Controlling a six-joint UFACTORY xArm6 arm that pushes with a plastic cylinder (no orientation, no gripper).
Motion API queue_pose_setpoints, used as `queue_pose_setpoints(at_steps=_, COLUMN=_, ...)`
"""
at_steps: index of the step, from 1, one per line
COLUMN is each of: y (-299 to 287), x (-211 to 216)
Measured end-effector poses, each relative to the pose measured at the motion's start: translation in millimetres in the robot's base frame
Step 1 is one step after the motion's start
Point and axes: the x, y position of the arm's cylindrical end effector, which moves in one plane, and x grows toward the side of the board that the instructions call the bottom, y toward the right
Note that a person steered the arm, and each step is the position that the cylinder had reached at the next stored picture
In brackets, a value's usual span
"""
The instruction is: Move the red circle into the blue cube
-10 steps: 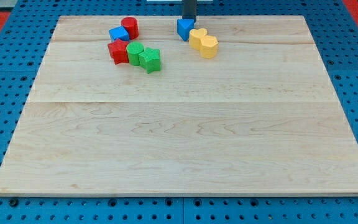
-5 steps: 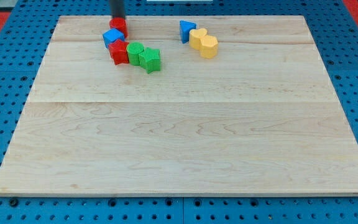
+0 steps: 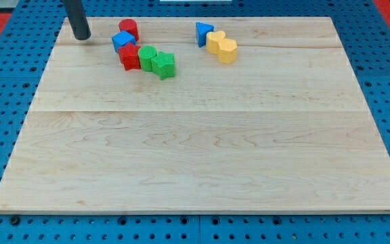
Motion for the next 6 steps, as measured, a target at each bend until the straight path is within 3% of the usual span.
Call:
queue_pose_setpoints(at_steps=4, y=-69, x=-6)
queue_pose_setpoints(at_steps=6, y=-65, x=-4)
